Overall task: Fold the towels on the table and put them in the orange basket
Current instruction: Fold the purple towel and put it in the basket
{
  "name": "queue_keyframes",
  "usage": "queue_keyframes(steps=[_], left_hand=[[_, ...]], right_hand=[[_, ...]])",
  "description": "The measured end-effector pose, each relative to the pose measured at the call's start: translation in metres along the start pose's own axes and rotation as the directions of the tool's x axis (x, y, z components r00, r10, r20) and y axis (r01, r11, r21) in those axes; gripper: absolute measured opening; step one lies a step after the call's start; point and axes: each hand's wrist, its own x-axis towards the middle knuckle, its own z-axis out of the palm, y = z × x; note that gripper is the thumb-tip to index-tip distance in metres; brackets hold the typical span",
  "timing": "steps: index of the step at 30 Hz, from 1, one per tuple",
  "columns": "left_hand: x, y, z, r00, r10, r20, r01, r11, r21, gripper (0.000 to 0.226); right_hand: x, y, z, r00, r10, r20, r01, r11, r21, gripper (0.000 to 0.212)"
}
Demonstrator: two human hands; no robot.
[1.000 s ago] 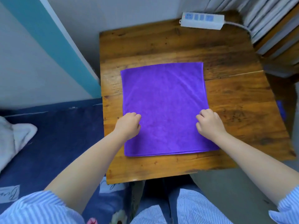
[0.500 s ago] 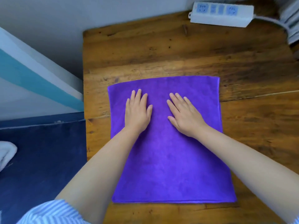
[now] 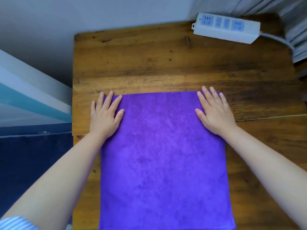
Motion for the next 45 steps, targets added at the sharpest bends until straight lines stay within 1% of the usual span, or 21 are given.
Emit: queue_keyframes(steps=[2, 4, 8, 11, 12, 15, 17, 19, 22, 25, 26, 28, 30, 32, 35, 37, 38, 40, 41, 42, 45], left_hand=[[0.003, -0.007, 0.0, 0.999, -0.03, 0.023, 0.03, 0.999, 0.011, 0.056], [0.006, -0.013, -0.001, 0.999, -0.034, 0.037, 0.033, 0.999, 0.026, 0.052], [0.009, -0.016, -0.005, 0.995, -0.054, 0.079, 0.05, 0.997, 0.053, 0.053], [0.01, -0.011, -0.01, 0.996, -0.046, 0.078, 0.038, 0.994, 0.102, 0.055], [0.01, -0.008, -0.012, 0.998, -0.033, 0.059, 0.027, 0.995, 0.101, 0.055], [0.014, 0.004, -0.019, 0.999, 0.03, -0.024, -0.029, 0.999, 0.035, 0.054], [0.021, 0.014, -0.024, 0.999, 0.04, -0.03, -0.04, 0.999, 0.006, 0.057], [0.029, 0.021, -0.029, 1.0, 0.022, -0.002, -0.022, 0.999, 0.025, 0.058], [0.04, 0.031, -0.036, 0.997, -0.022, 0.076, 0.013, 0.993, 0.118, 0.05], [0.042, 0.036, -0.042, 0.99, -0.057, 0.128, 0.036, 0.986, 0.162, 0.041], [0.041, 0.036, -0.044, 0.99, -0.047, 0.13, 0.023, 0.983, 0.18, 0.038], [0.031, 0.035, -0.046, 0.994, -0.004, 0.105, -0.017, 0.981, 0.196, 0.03], [0.015, 0.03, -0.048, 0.999, 0.014, 0.033, -0.018, 0.991, 0.13, 0.023], [-0.01, 0.024, -0.049, 0.996, 0.044, -0.076, -0.04, 0.998, 0.047, 0.015], [-0.051, 0.016, -0.05, 0.945, 0.172, -0.277, -0.184, 0.983, -0.017, 0.01], [-0.085, 0.013, -0.05, 0.899, 0.278, -0.34, -0.29, 0.957, 0.015, 0.007], [-0.099, 0.012, -0.051, 0.879, 0.324, -0.349, -0.335, 0.942, 0.031, 0.005], [-0.129, 0.008, -0.049, 0.845, 0.406, -0.347, -0.414, 0.909, 0.055, 0.022], [-0.144, 0.006, -0.047, 0.839, 0.434, -0.328, -0.441, 0.896, 0.058, 0.028], [-0.158, 0.004, -0.046, 0.839, 0.451, -0.303, -0.457, 0.888, 0.056, 0.028], [-0.203, 0.002, -0.041, 0.843, 0.48, -0.242, -0.478, 0.876, 0.069, 0.004]], right_hand=[[0.007, 0.007, -0.004, 0.999, 0.053, 0.004, -0.053, 0.998, 0.026, 0.062], [0.011, 0.014, -0.007, 0.997, 0.067, 0.024, -0.067, 0.998, 0.017, 0.065], [0.02, 0.032, -0.016, 0.994, 0.099, 0.047, -0.098, 0.995, -0.017, 0.054], [0.024, 0.036, -0.025, 0.988, 0.151, 0.014, -0.151, 0.989, -0.005, 0.055], [0.023, 0.035, -0.027, 0.991, 0.13, 0.005, -0.13, 0.991, 0.01, 0.055], [0.019, 0.026, -0.035, 0.999, -0.038, -0.007, 0.038, 0.999, 0.033, 0.055], [0.018, 0.019, -0.04, 0.996, -0.091, 0.003, 0.09, 0.995, 0.03, 0.057], [0.023, 0.011, -0.045, 0.997, -0.049, 0.054, 0.049, 0.999, 0.002, 0.057], [0.034, -0.002, -0.059, 0.987, 0.042, 0.158, -0.03, 0.996, -0.078, 0.043], [0.035, -0.01, -0.067, 0.986, 0.019, 0.167, 0.01, 0.985, -0.171, 0.028], [0.033, -0.011, -0.069, 0.99, 0.017, 0.142, 0.009, 0.984, -0.18, 0.025], [0.021, -0.011, -0.071, 0.999, 0.024, 0.045, -0.018, 0.991, -0.133, 0.017], [0.004, -0.008, -0.073, 0.998, 0.022, -0.065, -0.025, 0.998, -0.054, 0.007], [-0.021, -0.006, -0.072, 0.99, 0.024, -0.139, -0.021, 0.999, 0.025, 0.015], [-0.058, -0.006, -0.068, 0.973, 0.032, -0.227, -0.012, 0.996, 0.091, 0.013], [-0.088, -0.01, -0.064, 0.965, 0.016, -0.261, 0.009, 0.995, 0.095, 0.009], [-0.1, -0.012, -0.062, 0.961, 0.009, -0.278, 0.022, 0.994, 0.11, 0.009], [-0.129, -0.016, -0.055, 0.952, -0.026, -0.306, 0.068, 0.989, 0.128, 0.01], [-0.145, -0.02, -0.051, 0.947, -0.055, -0.317, 0.099, 0.987, 0.127, 0.01], [-0.159, -0.022, -0.046, 0.939, -0.084, -0.332, 0.132, 0.983, 0.127, 0.01], [-0.203, -0.032, -0.032, 0.915, -0.162, -0.369, 0.217, 0.969, 0.115, 0.017]])
